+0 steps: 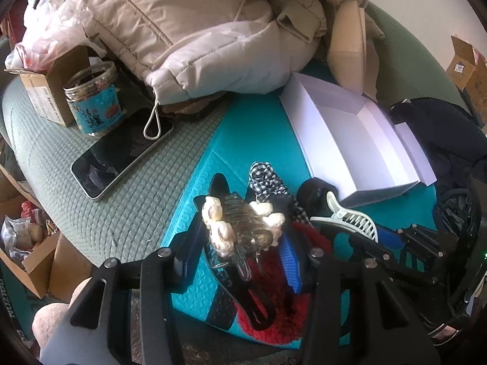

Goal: Organize objects
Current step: 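Grasp the black pearl-flower hair clip with the left tool while the right tool grasps the cream claw clip, then lift both held clips and carry them toward the open white box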

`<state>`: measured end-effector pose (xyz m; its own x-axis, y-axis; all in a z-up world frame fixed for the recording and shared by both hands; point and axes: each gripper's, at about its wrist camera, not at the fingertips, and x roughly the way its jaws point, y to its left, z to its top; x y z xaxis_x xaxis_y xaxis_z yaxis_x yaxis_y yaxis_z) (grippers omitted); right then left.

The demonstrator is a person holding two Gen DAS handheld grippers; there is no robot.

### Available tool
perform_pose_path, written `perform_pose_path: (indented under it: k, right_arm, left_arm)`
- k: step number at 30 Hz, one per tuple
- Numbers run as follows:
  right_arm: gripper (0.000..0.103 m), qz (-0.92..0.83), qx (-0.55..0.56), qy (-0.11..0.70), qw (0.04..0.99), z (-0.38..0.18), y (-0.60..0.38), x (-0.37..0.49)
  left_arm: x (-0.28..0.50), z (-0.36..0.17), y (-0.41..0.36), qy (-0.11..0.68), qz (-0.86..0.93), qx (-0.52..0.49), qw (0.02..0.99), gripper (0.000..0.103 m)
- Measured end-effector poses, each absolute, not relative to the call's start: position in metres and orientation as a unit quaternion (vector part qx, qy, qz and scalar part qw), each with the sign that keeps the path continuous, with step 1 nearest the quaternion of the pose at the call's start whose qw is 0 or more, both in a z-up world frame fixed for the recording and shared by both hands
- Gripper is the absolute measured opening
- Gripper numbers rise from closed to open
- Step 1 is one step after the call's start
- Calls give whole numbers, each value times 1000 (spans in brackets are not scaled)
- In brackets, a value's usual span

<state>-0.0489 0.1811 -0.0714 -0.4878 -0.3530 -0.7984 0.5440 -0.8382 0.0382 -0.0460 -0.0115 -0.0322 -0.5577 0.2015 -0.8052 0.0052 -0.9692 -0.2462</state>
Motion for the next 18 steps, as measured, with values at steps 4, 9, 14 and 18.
perform_pose_path:
  k: [4, 9, 14, 18]
  right_arm:
    - [22, -837, 463, 42, 289, -68, 194, -51]
    - [22, -847, 448, 71, 277, -65, 195, -40]
    - [22, -850, 439, 69, 283, -57, 196, -31]
    - [22, -854, 431, 64, 285, -50, 202, -25]
  left_arm:
    - [-35, -21, -9, -115, 881, -455, 61, 44]
    - [-22, -10, -4, -107, 888, -443, 62, 44]
    - [-12, -1, 2, -101, 891, -438, 64, 44]
    - [-5, 7, 10, -98, 896, -427, 75, 44]
